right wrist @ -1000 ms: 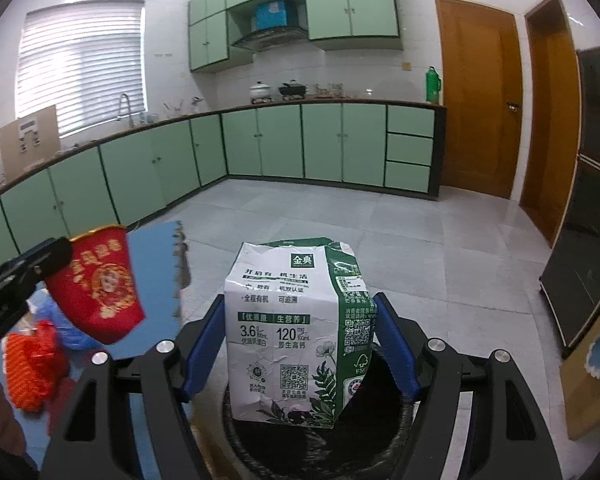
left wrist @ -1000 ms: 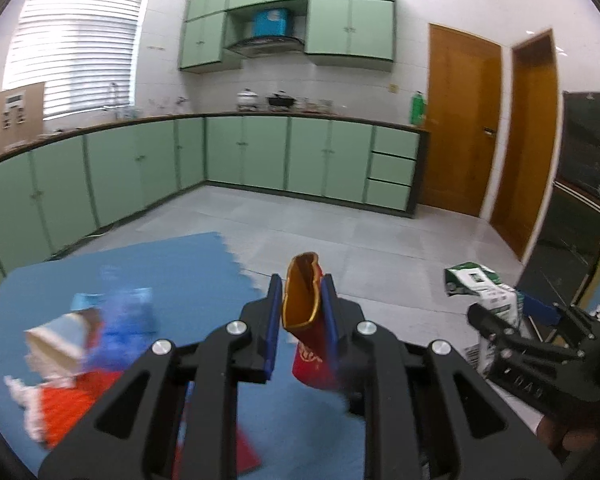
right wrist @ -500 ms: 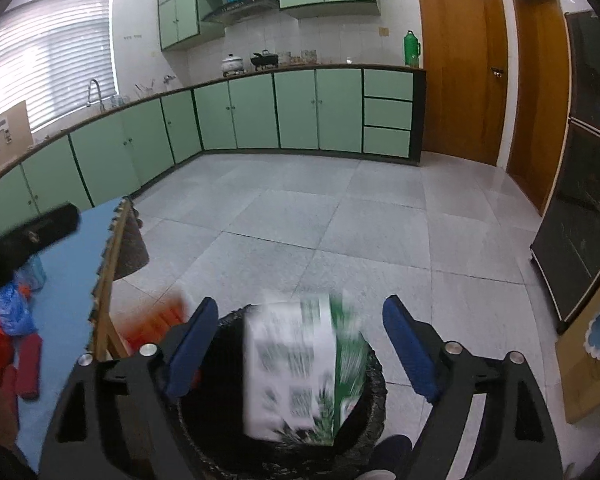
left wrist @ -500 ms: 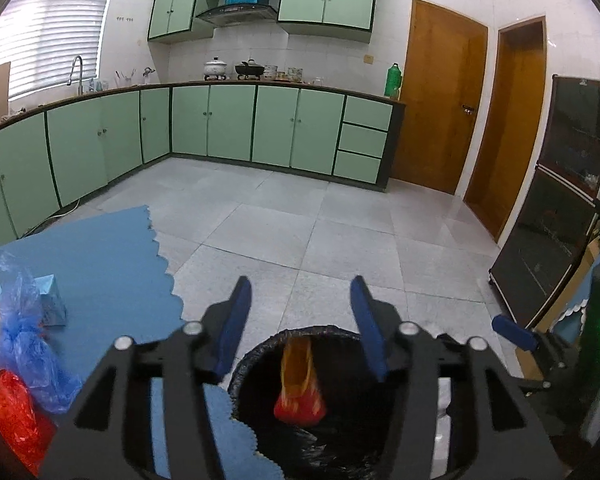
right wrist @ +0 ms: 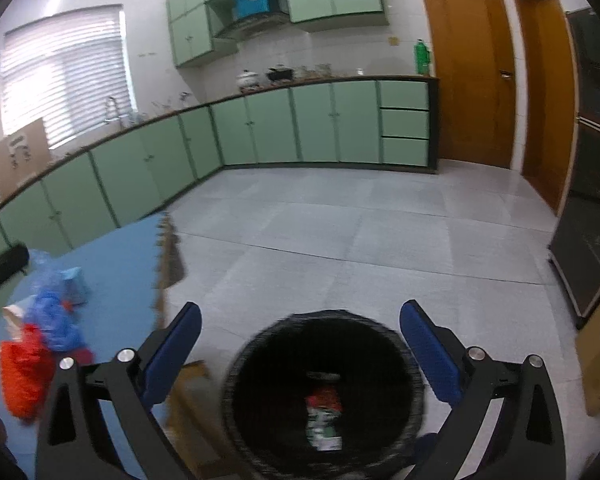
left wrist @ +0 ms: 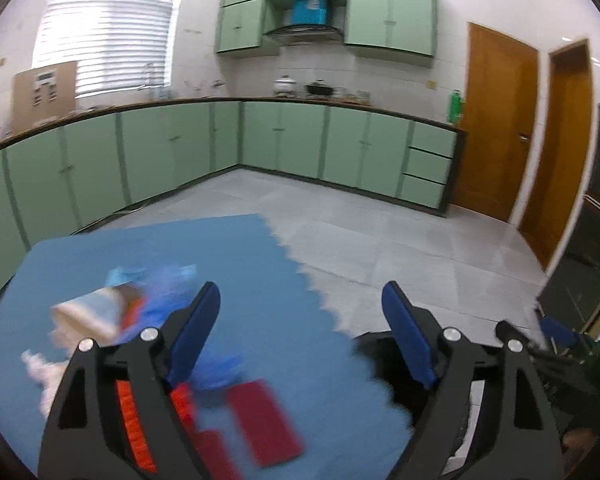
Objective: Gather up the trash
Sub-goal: 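Grasp the red plastic bag with the right gripper while the left gripper grasps the orange mesh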
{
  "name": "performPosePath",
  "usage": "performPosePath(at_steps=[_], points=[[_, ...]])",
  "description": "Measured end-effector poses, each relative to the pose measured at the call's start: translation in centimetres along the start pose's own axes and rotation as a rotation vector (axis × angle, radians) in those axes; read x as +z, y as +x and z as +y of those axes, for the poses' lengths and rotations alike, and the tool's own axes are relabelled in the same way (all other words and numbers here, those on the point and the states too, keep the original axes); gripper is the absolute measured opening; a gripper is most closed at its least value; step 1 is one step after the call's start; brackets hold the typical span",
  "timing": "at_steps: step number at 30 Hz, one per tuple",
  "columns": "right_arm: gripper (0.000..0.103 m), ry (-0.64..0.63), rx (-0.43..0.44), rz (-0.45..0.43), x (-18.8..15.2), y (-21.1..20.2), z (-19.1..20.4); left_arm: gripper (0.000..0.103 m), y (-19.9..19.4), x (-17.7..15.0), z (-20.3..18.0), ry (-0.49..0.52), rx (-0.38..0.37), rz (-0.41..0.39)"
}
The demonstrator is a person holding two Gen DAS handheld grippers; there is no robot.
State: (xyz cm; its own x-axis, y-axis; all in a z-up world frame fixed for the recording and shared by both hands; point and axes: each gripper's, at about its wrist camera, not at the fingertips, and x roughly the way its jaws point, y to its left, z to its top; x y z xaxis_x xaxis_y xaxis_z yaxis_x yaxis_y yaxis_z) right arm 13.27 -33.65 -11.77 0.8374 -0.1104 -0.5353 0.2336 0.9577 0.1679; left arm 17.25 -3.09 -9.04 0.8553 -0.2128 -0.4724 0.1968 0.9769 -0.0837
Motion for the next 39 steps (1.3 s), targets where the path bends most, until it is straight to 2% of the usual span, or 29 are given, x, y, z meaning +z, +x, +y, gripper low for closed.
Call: performPosePath(at_steps=[5, 11, 17, 26, 32, 35, 39], points=[[0.097, -0.042, 0.094, 0.005, -0.7, -0.7, 5.5, 0.080, -3.2, -1.0, 5.7, -0.037, 0.142, 0.003], [0.097, -0.114, 0.197, 0.004, -2.1, -1.0, 12.3, 0.080, -5.3, -2.6, 11.4, -0.060, 0.266, 0.039], [0.097, -0.189, 0.279, 0.011, -3.4, -1.0, 18.2, 0.080, -7.2, -3.7, 15.4, -0.094, 0.349, 0.043], [0.086, -0.273, 0.341, 0.047, -5.5, -0.3, 23.8, 0.080, -8.5, -5.0, 19.7, -0.126, 0.411, 0.057], [0.074, -0.312, 0.355, 0.081, -6.8, 0.2, 25.9, 0.080, -8.6, -5.2, 20.8, -0.128, 0.414, 0.059], [0.063, -0.320, 0.362, 0.092, -7.2, 0.5, 26.4, 0.080, -8.7, -5.4, 21.2, -0.125, 0.418, 0.055], [0.039, -0.330, 0.385, 0.112, -7.4, 0.7, 26.9, 0.080, -8.6, -5.5, 21.4, -0.134, 0.416, 0.059]])
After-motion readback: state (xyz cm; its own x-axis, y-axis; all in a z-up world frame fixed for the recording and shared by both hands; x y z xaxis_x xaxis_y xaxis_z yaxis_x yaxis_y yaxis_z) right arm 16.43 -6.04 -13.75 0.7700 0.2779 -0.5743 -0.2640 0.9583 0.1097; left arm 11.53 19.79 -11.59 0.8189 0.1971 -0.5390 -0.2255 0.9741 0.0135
